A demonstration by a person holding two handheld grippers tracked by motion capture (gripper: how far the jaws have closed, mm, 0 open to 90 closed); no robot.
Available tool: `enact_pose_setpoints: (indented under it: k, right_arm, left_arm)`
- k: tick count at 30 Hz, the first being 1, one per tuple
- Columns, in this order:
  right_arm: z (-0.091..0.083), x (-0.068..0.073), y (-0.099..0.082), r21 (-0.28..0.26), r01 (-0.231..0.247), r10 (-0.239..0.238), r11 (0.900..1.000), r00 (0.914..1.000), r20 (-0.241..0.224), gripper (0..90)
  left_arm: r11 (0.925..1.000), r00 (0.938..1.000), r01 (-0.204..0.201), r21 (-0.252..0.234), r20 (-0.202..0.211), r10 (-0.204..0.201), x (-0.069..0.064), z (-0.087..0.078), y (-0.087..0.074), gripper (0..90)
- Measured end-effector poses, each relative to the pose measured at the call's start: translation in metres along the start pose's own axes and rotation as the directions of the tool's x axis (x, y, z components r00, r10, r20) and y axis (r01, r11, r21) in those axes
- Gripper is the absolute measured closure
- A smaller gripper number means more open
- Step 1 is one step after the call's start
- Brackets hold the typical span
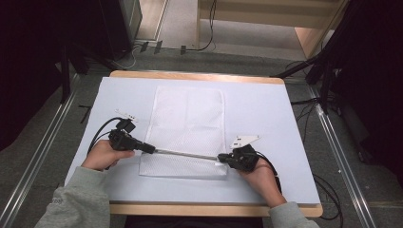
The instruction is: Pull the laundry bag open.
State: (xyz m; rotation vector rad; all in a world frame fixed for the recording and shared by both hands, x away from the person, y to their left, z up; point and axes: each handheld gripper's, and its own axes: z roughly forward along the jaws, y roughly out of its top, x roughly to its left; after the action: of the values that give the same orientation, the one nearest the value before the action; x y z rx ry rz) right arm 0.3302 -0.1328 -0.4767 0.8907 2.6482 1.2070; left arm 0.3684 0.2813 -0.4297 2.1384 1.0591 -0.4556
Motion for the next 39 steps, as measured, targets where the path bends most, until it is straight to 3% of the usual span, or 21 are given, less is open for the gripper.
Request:
enact_pose_setpoints:
  k: [5,16,39]
  right_arm:
    - [0.0,0.0,0.0,0.001,-0.002,0.002,1.0,1.0,-0.001,88.5]
    - [0.0,-0.001,0.0,0.001,-0.006,0.006,1.0,1.0,-0.008,88.5]
    - [0.0,-0.004,0.004,0.025,-0.028,0.029,0.9993,0.9987,-0.042,84.5]
  left_arm:
    - [1.0,0.9999,0.01,0.002,-0.01,-0.01,0.007,-0.008,-0.007,87.7]
    - [0.996,0.9968,0.077,-0.045,-0.017,-0.078,0.028,-0.033,-0.029,87.7]
    - [0.9977,0.9975,0.052,-0.044,-0.045,-0.054,0.023,-0.027,-0.038,86.7]
